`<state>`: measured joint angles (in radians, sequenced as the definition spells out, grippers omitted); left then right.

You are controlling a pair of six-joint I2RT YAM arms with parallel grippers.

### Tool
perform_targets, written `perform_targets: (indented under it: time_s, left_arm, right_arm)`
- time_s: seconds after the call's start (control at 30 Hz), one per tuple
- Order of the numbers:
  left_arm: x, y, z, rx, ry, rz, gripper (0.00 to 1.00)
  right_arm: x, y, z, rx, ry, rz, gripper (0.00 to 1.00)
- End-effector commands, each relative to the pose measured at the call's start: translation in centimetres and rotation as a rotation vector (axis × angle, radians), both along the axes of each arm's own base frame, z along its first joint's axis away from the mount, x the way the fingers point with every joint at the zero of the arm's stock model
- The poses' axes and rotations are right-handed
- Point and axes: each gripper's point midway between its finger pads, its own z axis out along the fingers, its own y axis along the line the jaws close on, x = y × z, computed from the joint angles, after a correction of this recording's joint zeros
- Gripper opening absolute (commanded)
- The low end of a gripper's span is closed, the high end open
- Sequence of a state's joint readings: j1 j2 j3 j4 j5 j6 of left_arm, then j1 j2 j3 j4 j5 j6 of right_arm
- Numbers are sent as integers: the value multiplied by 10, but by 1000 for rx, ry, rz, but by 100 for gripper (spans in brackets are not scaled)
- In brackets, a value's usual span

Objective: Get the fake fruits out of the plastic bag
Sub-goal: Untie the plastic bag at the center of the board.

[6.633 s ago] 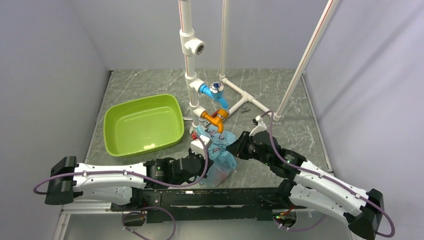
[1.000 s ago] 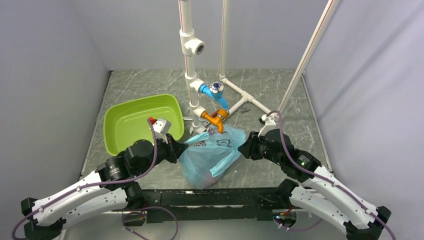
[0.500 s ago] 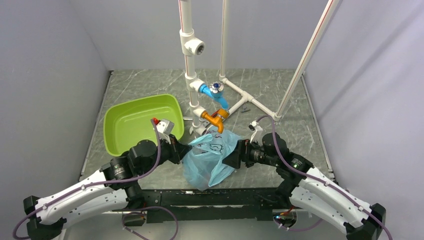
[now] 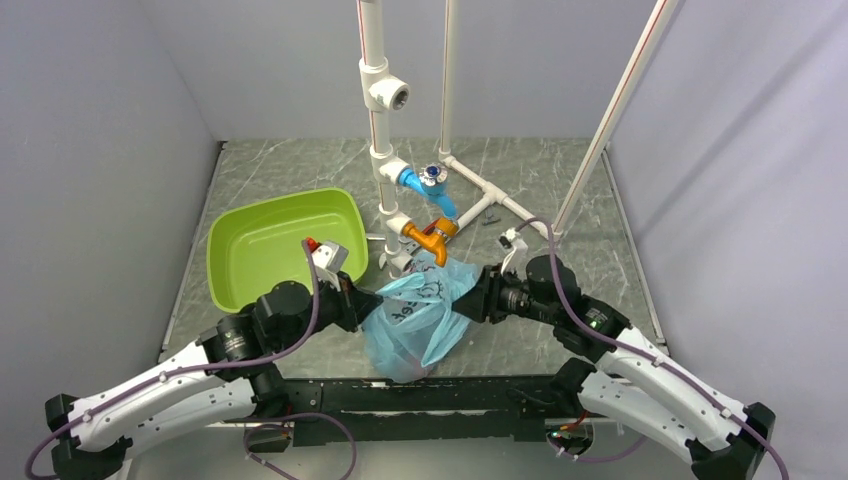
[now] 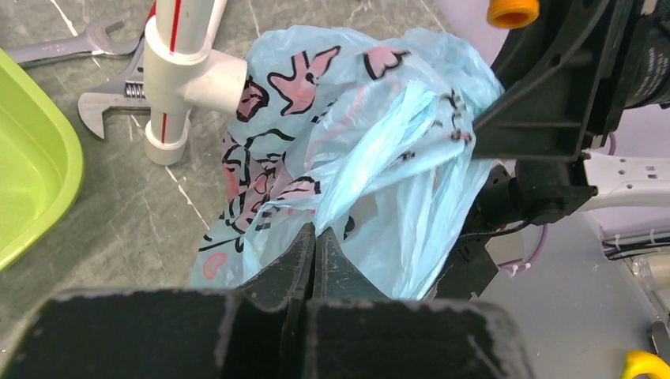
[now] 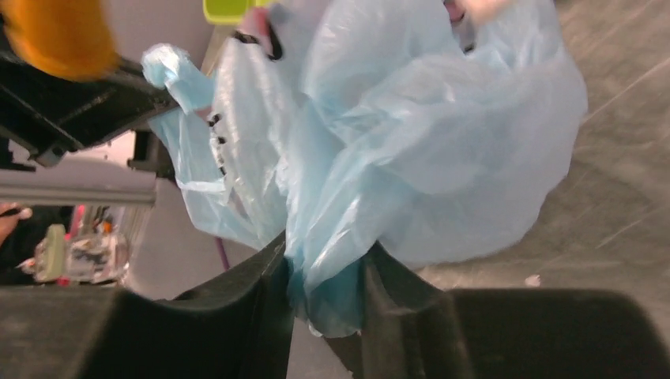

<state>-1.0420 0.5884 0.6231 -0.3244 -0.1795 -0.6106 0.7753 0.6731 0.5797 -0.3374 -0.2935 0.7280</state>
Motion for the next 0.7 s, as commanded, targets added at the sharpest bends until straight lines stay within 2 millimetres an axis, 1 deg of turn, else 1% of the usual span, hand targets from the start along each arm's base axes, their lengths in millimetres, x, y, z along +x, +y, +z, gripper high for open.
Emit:
perform_targets:
  time_s: [0.0,0.07,0.13,0.23,0.27,0.33,0.4,0.47,0.5,0.57,0.63,0.67]
  left_arm:
    - [8,7,30,-56,-69,46,0]
    - [15,11,38,-42,-93,81,0]
    - [25,16,46,-17,-105,137,0]
    - [42,29,56,32,-110,247,0]
    - [47,33,63,44,-116,279,0]
    - [56,43,68,79,-116,343,0]
    - [61,49,72,105,-124,372,0]
    - [63,50,79,105,-149,361,0]
    - [61,46,85,88,-170,332,0]
    - [58,42,87,72,-189,290,0]
    - [52,41,78,66,-166,267,0]
    - [50,40,70,67,-142,259,0]
  right_arm:
    - [39,-14,48,-58,-172,-156,23]
    - [50,-19,52,-124,-211,-178,9]
    - [60,-24,52,-182,-226,-207,0]
    - [71,-31,54,-217,-244,-251,0]
    - [74,-34,55,-217,-245,-262,0]
    - [74,-37,55,-211,-245,-271,0]
    - [71,-42,52,-210,-237,-284,0]
    - [65,-44,45,-207,-216,-274,0]
    - [61,-43,41,-202,-204,-261,0]
    - [51,-41,32,-186,-176,-226,0]
    - [41,-37,22,-174,-143,-182,0]
    - [35,-35,18,-168,-124,-155,2]
